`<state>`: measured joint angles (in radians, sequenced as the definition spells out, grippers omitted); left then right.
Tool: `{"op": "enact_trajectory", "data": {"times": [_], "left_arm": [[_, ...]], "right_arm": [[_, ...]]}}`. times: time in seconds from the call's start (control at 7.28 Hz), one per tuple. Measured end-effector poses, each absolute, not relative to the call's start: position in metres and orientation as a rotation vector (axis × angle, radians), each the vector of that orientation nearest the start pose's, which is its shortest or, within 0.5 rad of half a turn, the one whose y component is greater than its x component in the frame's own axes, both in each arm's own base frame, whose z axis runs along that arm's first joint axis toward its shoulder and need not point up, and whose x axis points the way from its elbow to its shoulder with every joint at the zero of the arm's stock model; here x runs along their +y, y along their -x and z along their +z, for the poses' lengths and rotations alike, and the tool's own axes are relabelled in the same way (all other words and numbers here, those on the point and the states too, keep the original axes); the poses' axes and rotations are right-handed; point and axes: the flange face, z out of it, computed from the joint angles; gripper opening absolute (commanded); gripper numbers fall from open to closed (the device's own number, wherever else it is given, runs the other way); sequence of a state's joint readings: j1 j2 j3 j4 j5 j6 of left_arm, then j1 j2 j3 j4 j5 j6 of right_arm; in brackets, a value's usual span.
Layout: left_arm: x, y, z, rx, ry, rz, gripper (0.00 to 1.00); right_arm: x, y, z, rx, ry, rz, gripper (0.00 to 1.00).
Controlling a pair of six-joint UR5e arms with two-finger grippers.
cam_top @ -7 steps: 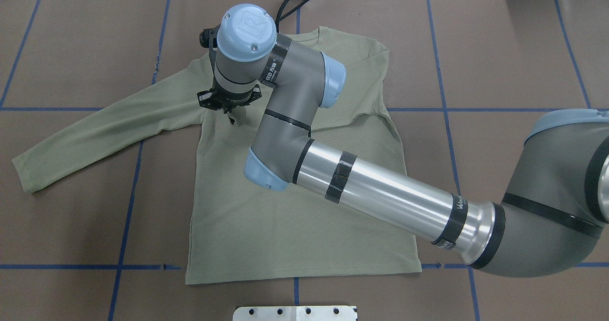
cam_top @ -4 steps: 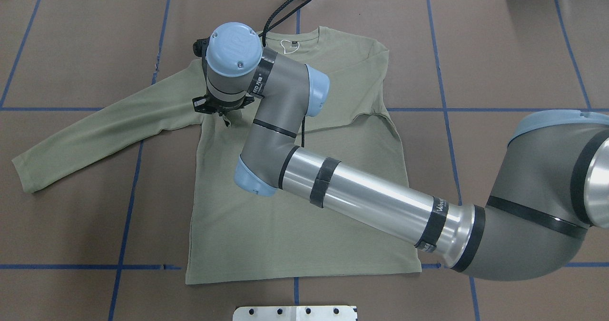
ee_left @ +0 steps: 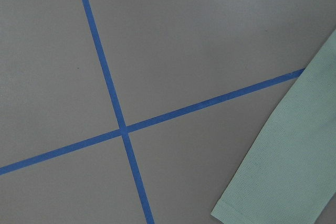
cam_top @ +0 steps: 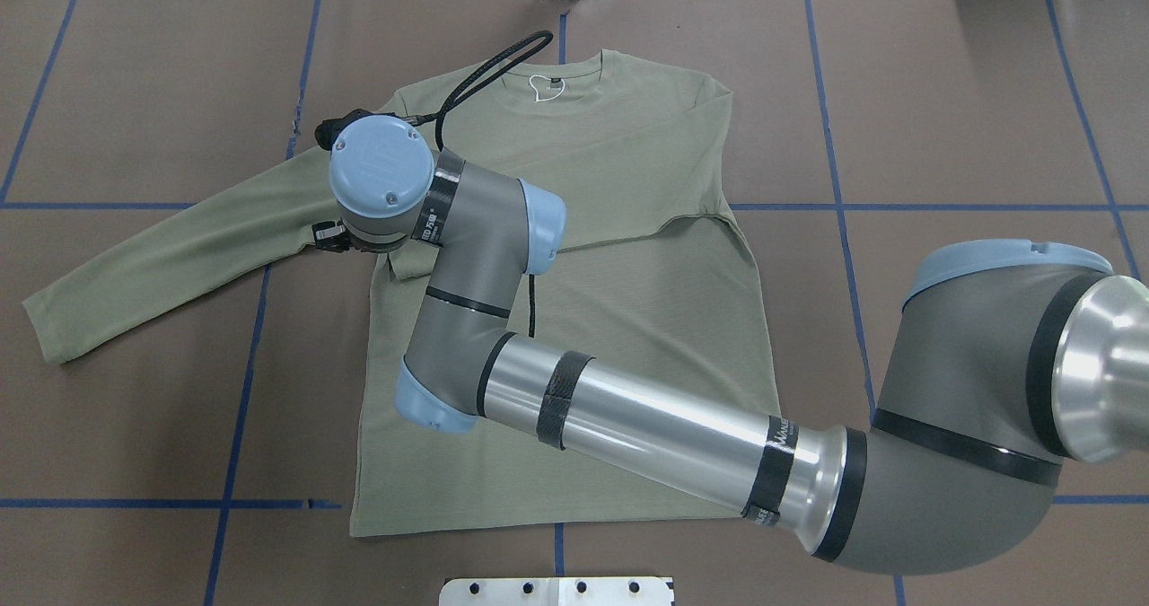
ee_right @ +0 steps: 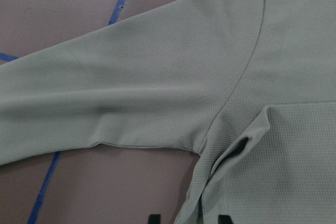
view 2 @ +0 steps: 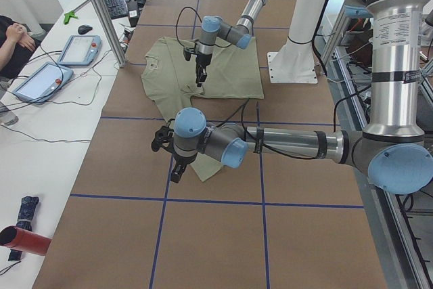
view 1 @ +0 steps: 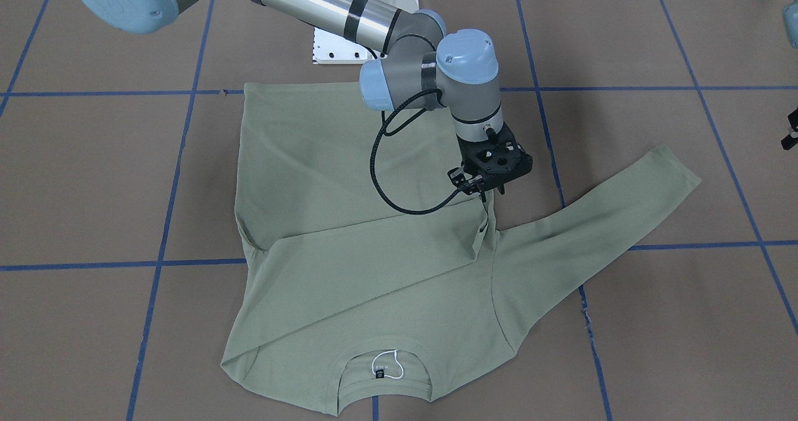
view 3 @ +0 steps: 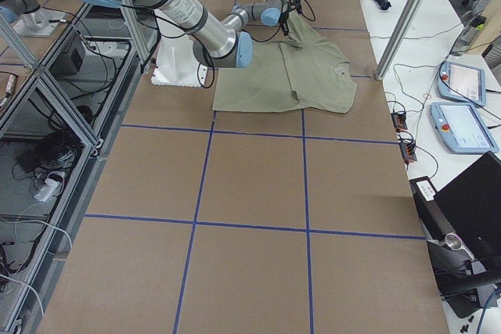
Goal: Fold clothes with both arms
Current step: 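Release the sleeve and raise the right gripper back toward its side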
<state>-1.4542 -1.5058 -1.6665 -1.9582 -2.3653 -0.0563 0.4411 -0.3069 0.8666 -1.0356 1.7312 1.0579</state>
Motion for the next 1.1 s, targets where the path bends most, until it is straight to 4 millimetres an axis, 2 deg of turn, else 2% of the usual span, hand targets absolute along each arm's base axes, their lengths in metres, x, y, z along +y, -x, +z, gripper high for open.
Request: {"op": "enact_trajectory", "data": {"times": [0.27,0.55,0.69,0.82,1.1], "left_arm": [[-0.491,0.005,0.602,0.815,-0.320,0.219,1.00],[-0.495,-0.005,0.602,0.828,-0.302,0.188,1.00],[-0.497,-0.022,0.598,0.844,-0.301,0.149,1.00],[-0.495,-0.046,0.595,0.855,-0.303,0.098,1.00],[-0.482,-0.093,0.596,0.859,-0.294,-0.014,1.00]], "right_arm": [[-0.471,0.741,0.038,-1.038,-0.368,-0.142,1.00],[-0.471,0.733,0.031,-1.037,-0.339,-0.097,1.00],[-0.470,0.716,0.026,-1.003,-0.303,-0.082,1.00],[-0.465,0.690,0.029,-0.964,-0.255,-0.078,1.00],[-0.456,0.621,0.068,-0.896,-0.191,-0.054,1.00]]}}
